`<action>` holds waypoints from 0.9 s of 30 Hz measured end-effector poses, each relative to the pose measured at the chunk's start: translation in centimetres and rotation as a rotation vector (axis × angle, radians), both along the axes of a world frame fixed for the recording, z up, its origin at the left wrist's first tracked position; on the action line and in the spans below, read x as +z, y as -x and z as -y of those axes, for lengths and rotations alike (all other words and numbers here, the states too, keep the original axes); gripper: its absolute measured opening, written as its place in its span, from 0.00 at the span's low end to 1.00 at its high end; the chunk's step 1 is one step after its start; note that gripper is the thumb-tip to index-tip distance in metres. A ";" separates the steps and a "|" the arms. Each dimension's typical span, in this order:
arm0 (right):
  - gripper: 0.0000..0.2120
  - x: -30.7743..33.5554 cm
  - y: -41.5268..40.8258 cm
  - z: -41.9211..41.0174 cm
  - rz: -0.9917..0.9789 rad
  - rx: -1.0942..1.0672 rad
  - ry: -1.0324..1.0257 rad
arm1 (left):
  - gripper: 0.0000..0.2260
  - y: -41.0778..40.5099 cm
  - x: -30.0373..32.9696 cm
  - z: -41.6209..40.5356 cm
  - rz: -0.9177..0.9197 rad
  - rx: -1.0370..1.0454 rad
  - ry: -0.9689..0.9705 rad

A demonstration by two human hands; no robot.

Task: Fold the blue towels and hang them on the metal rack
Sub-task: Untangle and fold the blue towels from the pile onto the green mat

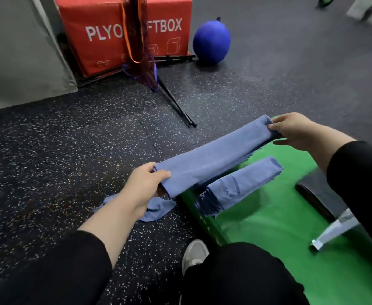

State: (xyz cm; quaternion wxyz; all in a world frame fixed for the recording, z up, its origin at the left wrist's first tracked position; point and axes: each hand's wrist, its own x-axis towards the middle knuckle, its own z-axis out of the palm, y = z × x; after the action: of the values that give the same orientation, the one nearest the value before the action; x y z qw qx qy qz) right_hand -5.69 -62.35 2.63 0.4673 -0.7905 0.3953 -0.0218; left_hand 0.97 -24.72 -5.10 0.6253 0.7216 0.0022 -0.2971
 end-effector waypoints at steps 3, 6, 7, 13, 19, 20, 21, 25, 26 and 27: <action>0.06 -2.9 -0.7 3.1 -0.016 -0.036 0.022 | 0.02 -0.6 -2.2 3.6 -0.019 0.036 -0.005; 0.04 -6.5 -1.7 5.8 -0.030 -0.082 0.055 | 0.06 -1.7 -4.6 6.6 0.015 0.073 -0.061; 0.04 -7.8 -2.1 6.7 -0.043 -0.092 0.073 | 0.07 -2.0 -5.2 7.5 0.036 0.072 -0.089; 0.06 -12.8 -5.1 10.6 -0.108 -0.135 0.145 | 0.07 -3.8 -9.3 11.5 0.036 0.034 -0.150; 0.24 -14.2 -6.9 9.9 -0.264 0.006 0.732 | 0.19 -4.6 -10.5 12.8 0.760 -0.134 -0.704; 0.23 -14.7 -7.0 9.0 -0.209 0.077 0.784 | 0.18 -4.2 -10.7 13.0 0.922 -0.211 -0.649; 0.22 -15.1 -7.0 8.2 -0.176 0.152 0.809 | 0.16 -3.6 -11.2 13.3 1.054 -0.297 -0.617; 0.25 -16.6 -6.9 5.6 -0.302 0.309 0.755 | 0.14 -2.5 -12.9 13.7 1.190 -0.579 -0.701; 0.26 -16.9 -6.8 5.4 -0.318 0.312 0.724 | 0.15 -2.4 -13.0 13.7 1.187 -0.603 -0.720; 0.26 -17.0 -6.7 5.3 -0.314 0.309 0.703 | 0.16 -2.2 -12.9 13.6 1.191 -0.613 -0.729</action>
State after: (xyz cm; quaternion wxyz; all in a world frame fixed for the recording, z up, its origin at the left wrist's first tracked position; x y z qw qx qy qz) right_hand 1.01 -67.66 -14.36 0.1007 -0.9457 0.3069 0.0360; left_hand 3.22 -38.31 -18.00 0.1326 0.8891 -0.4380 0.0015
